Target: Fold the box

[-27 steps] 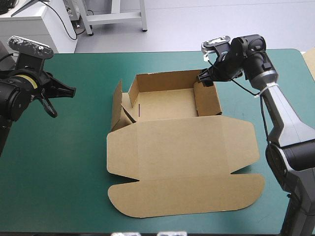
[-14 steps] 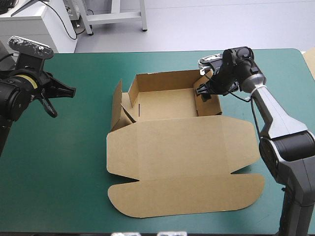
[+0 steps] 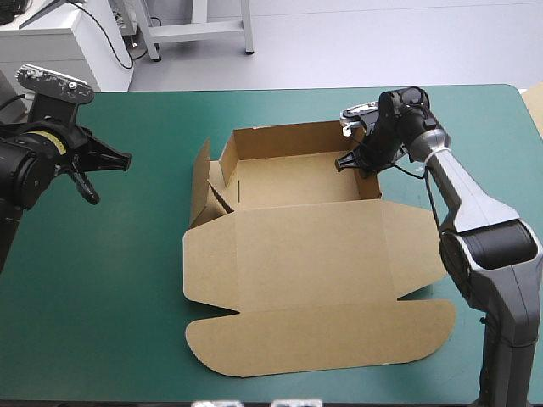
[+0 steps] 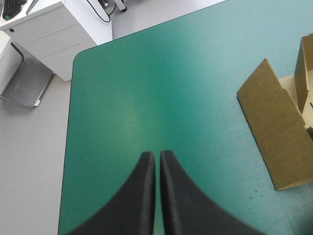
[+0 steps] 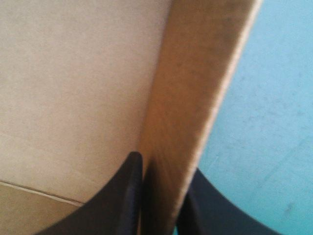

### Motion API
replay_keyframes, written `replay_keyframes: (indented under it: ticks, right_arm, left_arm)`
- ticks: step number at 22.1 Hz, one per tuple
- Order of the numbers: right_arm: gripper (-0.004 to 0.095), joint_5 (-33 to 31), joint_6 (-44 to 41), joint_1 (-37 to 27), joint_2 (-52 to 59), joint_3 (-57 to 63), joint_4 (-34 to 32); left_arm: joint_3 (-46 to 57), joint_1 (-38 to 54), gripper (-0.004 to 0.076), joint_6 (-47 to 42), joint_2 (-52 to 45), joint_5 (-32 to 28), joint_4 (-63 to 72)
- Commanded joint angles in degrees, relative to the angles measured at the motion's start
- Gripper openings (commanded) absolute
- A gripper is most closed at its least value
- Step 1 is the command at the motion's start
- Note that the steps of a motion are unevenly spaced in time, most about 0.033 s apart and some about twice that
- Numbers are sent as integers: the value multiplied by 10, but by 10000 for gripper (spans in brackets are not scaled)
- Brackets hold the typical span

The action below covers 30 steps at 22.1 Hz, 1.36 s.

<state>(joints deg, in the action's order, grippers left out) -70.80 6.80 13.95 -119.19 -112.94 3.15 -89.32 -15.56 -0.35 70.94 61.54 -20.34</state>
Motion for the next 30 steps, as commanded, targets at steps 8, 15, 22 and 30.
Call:
replay_keyframes:
  ticks: [8, 15, 22, 30]
  right_arm:
    - [-21, -5, 21, -8, 83, -80, 5]
    - [-21, -5, 88, -83, 210, -86, 52]
    - [-21, -5, 145, -199, 268, -84, 208]
    - [-21, -5, 157, -250, 278, -84, 236]
  left_arm:
    - [-13, 1, 12, -2, -17, -23, -15]
    - [-13, 1, 12, -2, -6, -28, -46]
    - [-13, 41, 15, 4, 36, -24, -21]
    - [-12, 287, 17, 273, 101, -38, 506]
